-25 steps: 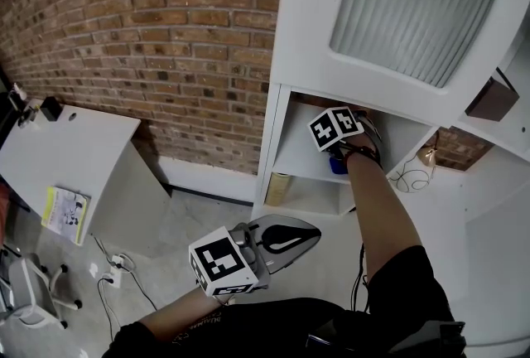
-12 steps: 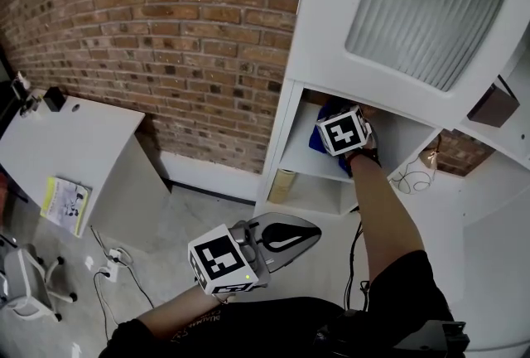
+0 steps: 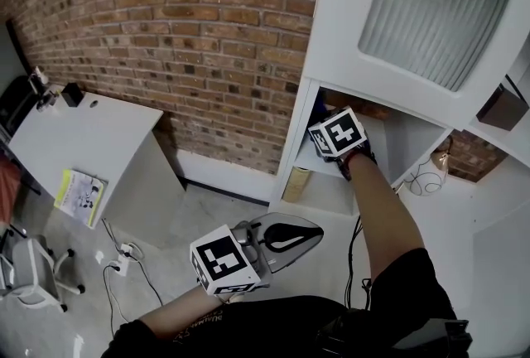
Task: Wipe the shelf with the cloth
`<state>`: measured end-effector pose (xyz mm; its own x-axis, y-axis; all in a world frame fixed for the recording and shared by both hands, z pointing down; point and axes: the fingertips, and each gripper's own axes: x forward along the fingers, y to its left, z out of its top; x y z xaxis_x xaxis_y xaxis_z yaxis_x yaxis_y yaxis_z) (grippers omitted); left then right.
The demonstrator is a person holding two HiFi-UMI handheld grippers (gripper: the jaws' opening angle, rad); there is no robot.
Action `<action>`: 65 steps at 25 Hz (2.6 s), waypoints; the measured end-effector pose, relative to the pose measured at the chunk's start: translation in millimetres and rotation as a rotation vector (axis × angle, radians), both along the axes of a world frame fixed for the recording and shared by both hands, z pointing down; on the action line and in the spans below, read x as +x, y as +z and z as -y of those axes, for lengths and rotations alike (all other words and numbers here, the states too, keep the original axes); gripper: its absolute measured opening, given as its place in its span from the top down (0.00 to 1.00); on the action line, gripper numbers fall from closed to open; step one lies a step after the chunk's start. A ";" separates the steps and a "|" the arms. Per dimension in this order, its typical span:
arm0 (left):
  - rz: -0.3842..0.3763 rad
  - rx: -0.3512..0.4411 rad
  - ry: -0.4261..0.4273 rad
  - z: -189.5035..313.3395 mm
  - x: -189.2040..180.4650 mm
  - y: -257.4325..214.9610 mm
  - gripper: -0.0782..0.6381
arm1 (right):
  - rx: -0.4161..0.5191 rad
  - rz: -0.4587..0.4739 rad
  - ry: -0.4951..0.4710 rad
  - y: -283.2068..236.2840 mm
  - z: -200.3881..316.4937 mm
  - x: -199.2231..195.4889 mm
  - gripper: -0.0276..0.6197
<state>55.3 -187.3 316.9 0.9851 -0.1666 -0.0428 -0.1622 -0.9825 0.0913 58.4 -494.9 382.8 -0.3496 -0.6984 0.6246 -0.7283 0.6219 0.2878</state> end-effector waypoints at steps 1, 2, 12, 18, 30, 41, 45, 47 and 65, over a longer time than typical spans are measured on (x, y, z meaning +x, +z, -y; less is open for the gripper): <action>0.001 0.001 -0.005 -0.7 -1.2 -0.5 0.89 | -0.020 0.022 0.013 2.2 -1.2 0.5 0.89; 0.003 0.003 -0.009 -1.7 -1.9 -0.9 0.89 | -0.025 0.035 0.026 3.4 -1.6 1.7 0.89; 0.027 0.035 -0.006 -12.9 3.8 -8.3 0.89 | -0.048 0.105 0.187 7.1 -0.2 22.7 0.89; 0.036 0.042 -0.003 -14.6 6.6 -12.5 0.89 | -0.044 0.116 0.276 6.3 0.5 48.3 0.89; 0.045 0.046 0.036 -20.4 17.0 -11.7 0.89 | -0.011 0.118 0.463 8.4 -1.8 110.0 0.89; 0.039 0.039 0.037 -23.3 18.3 -10.7 0.89 | -0.019 0.143 0.624 10.3 -7.8 144.2 0.89; 0.052 0.040 0.036 -24.0 18.2 -10.2 0.89 | -0.013 0.145 0.653 10.0 -8.5 153.6 0.89; 0.054 0.043 0.032 -24.7 17.4 -10.4 0.89 | -0.005 0.142 0.659 9.4 -9.0 157.0 0.89; 0.046 0.043 -0.071 -32.8 -17.2 -8.4 0.89 | -0.090 0.432 0.189 -11.4 -13.1 9.1 0.89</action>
<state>38.1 -154.6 308.5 0.9719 -0.2353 -0.0064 -0.2349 -0.9712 0.0403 67.6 -481.7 371.4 -0.4626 -0.7243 0.5112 -0.8720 0.4758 -0.1151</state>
